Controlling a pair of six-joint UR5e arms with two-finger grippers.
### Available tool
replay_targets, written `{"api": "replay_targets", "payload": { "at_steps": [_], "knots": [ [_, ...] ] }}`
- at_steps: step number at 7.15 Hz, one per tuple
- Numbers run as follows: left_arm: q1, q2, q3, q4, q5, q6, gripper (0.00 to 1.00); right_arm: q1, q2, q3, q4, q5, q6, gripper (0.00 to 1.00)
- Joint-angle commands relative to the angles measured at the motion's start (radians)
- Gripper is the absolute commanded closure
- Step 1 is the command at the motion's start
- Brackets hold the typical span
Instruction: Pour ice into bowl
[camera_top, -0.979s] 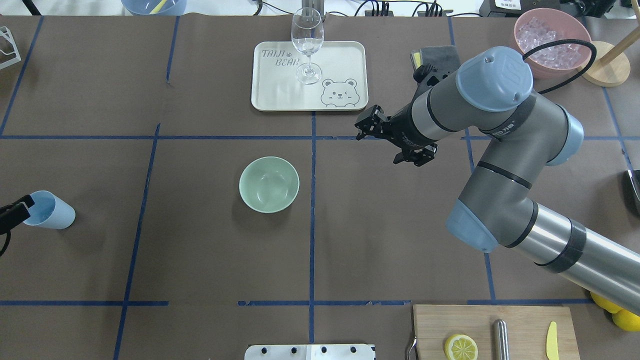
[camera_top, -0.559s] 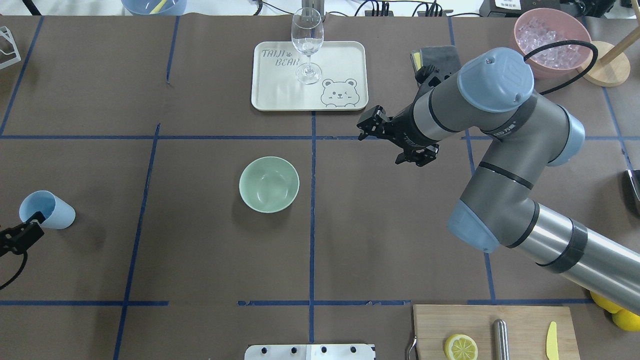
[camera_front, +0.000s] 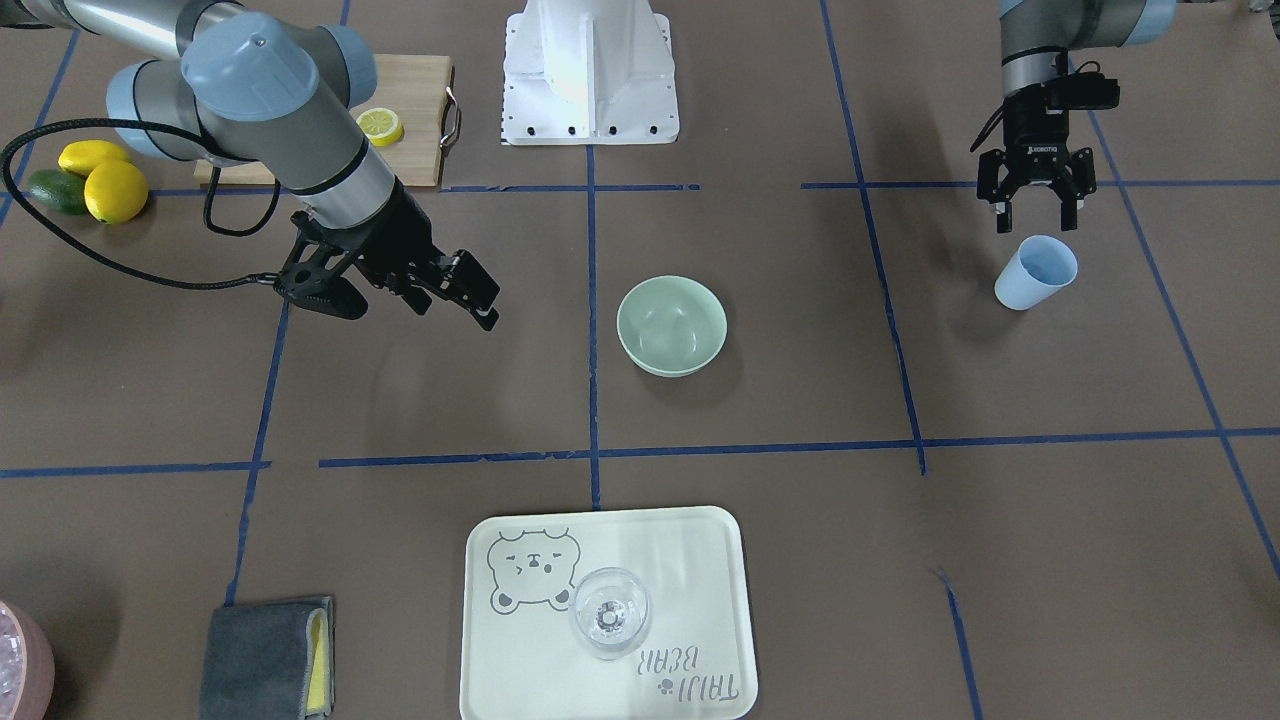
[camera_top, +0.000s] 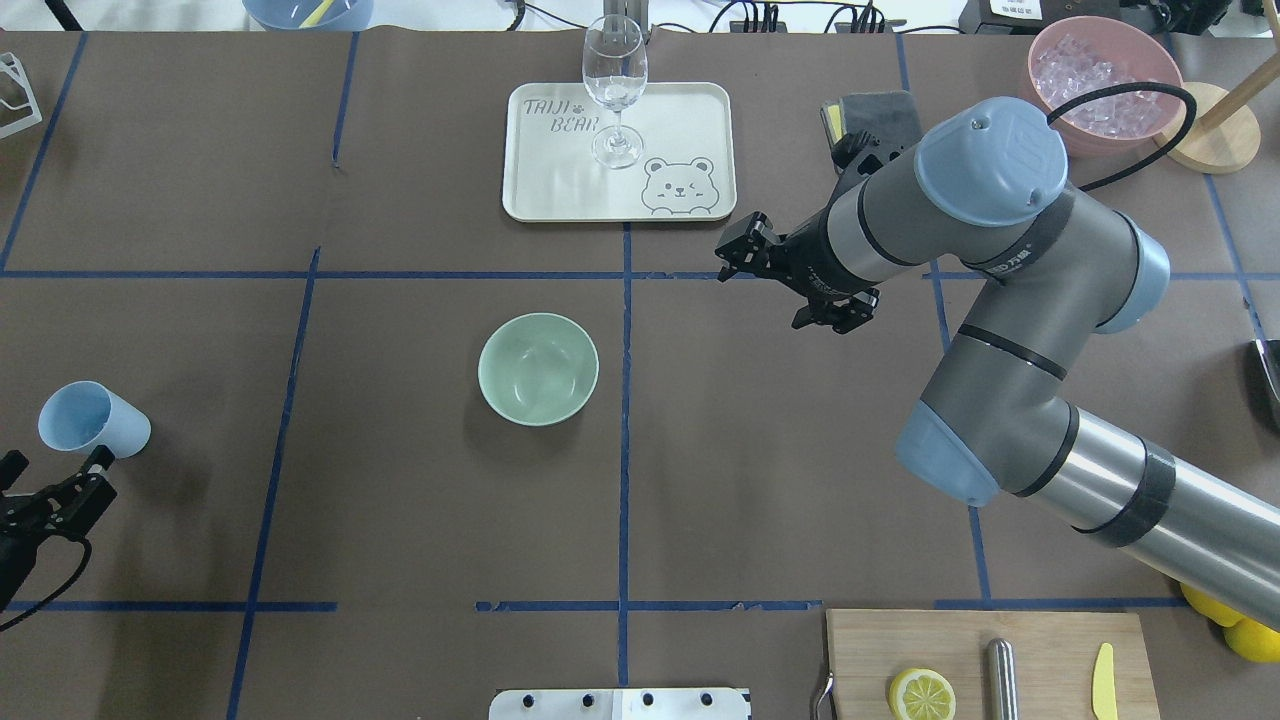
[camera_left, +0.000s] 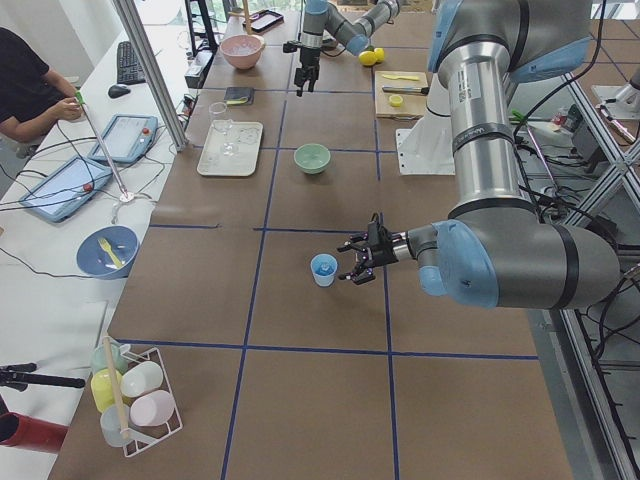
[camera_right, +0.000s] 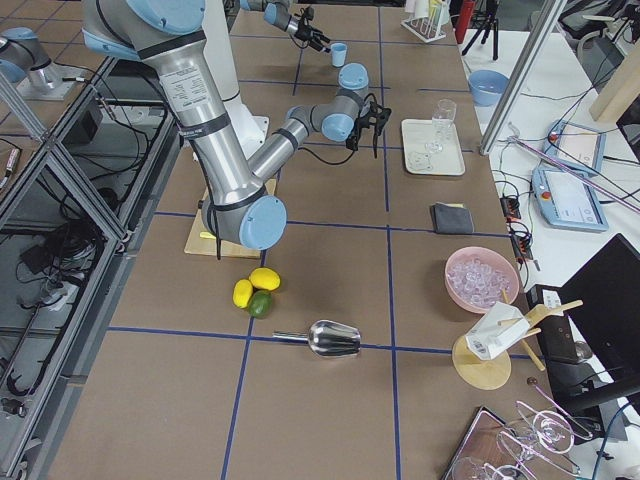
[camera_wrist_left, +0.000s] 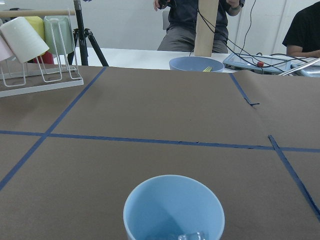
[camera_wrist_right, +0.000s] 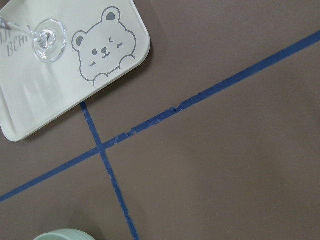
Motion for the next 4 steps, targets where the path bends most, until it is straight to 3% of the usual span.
{"api": "replay_targets", "payload": {
  "at_steps": [1,4],
  "knots": [
    [0.007,-0.025,0.068,0.005,0.064,0.014,0.02,0.0,-0.004,0.001,0.0,-0.002,0.0,0.0],
    [0.005,-0.117,0.145,0.004,0.063,0.023,0.04,0.0,-0.007,-0.002,0.0,-0.002,-0.002,0.0]
  ]
}}
